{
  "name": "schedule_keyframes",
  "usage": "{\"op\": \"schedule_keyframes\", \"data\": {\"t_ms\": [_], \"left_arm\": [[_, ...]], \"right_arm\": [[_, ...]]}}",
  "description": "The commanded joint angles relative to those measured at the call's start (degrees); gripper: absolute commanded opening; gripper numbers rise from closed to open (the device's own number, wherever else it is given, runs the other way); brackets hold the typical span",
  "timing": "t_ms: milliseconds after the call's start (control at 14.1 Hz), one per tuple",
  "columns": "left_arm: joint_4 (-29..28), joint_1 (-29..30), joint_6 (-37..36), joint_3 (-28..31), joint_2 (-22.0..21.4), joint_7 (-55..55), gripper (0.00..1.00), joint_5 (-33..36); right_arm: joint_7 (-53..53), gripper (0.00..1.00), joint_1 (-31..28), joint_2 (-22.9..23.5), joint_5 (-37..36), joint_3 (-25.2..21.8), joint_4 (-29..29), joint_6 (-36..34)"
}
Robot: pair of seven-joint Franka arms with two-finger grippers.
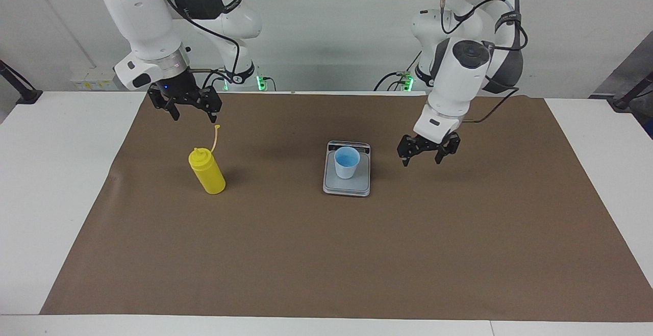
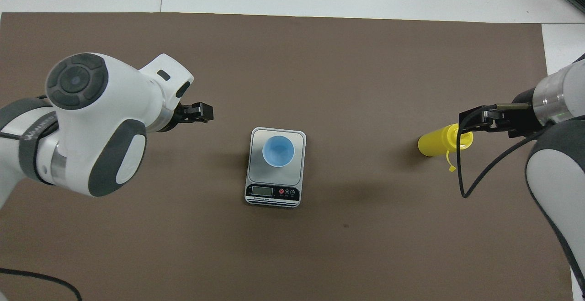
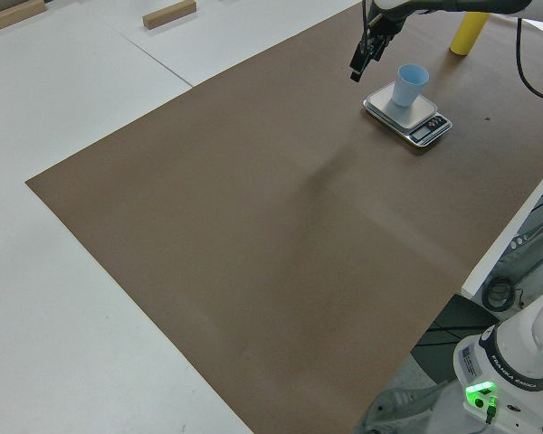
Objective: Pour seasoning into cup on scale with both arms
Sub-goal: 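Release the cup on the scale and withdraw the left gripper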
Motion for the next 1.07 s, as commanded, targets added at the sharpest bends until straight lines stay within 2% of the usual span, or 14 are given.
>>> {"op": "schedule_keyframes", "data": {"t_ms": [0, 213, 426, 710, 995], "left_arm": [[-1.0, 6.7, -5.2, -0.6, -4.5, 9.0, 1.0, 0.9], [-1.1, 14.7, -8.4, -0.6, -7.1, 19.5, 1.0, 0.8], [-0.7, 18.8, -10.2, -0.4, -7.8, 24.5, 1.0, 0.9], [6.5, 19.6, -17.2, -0.5, -8.1, 28.0, 1.0, 1.1], [14.0, 18.4, -24.5, -1.2, -7.0, 27.9, 1.0, 1.9]], "right_arm": [[-1.1, 1.0, -0.2, -1.4, 0.1, 0.2, -1.6, 1.1], [-1.1, 1.0, -0.2, -1.4, 0.1, 0.2, -1.6, 1.1], [-1.2, 1.0, -0.2, -1.4, 0.1, 0.2, -1.6, 1.1], [-2.5, 1.0, -0.1, -1.3, 0.3, 0.5, -1.0, 1.1], [-11.8, 1.0, -0.4, -1.3, 0.3, 0.5, -1.0, 1.1]]}}
